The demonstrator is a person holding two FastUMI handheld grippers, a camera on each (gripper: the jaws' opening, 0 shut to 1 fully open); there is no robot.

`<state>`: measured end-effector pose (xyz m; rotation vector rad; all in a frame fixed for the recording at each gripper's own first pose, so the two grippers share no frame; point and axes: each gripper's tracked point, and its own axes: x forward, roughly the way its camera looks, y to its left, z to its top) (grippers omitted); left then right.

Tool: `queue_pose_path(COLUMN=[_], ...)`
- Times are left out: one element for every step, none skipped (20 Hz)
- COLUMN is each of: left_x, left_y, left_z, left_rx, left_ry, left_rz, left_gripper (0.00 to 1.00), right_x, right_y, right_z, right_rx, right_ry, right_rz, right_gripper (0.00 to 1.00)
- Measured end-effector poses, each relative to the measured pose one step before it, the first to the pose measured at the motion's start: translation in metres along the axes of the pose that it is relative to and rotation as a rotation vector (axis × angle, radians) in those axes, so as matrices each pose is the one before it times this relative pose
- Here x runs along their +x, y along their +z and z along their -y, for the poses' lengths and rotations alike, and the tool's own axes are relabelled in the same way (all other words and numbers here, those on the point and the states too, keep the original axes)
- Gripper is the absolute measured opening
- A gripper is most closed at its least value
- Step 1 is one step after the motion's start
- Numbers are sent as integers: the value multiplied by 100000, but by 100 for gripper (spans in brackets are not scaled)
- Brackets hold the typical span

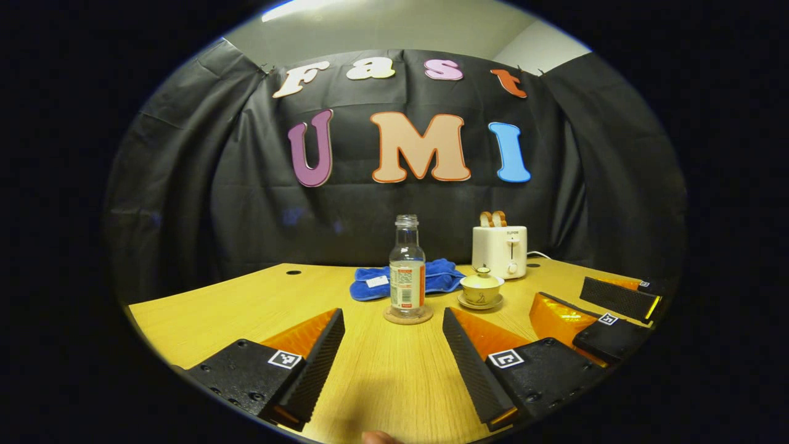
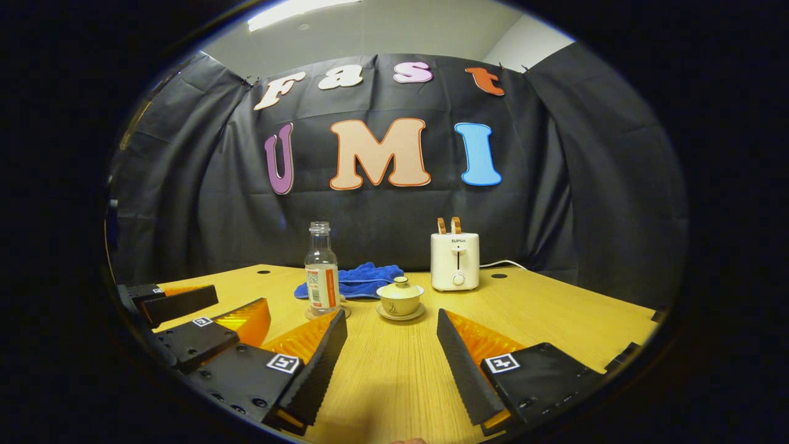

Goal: Open the teacup lid with one hand, grasp the water bottle and pour water into the teacup with the other hand; after pouring, place the water bottle on the coaster and then close the teacup lid.

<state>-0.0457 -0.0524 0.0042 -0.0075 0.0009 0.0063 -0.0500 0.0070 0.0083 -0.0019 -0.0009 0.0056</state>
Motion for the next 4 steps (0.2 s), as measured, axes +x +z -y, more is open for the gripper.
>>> queue_pose_path(left_x=[-7, 10, 18, -28], left_y=[55, -33, -96, 48], left_z=[3, -64, 10, 13], left_rx=[-169, 57, 151, -152], left_ry=[-69, -53, -10, 12], left_rz=[59, -241, -292, 176], left_gripper=[94, 94, 94, 94], right_x=[-149, 34, 14, 2], right_y=[7, -88, -130, 81], right_z=[45, 28, -17, -21], right_rx=[-92, 38, -74, 24], right_ry=[-147, -39, -43, 31], right_rz=[202, -413, 105, 96], right_gripper=[94, 92, 90, 94])
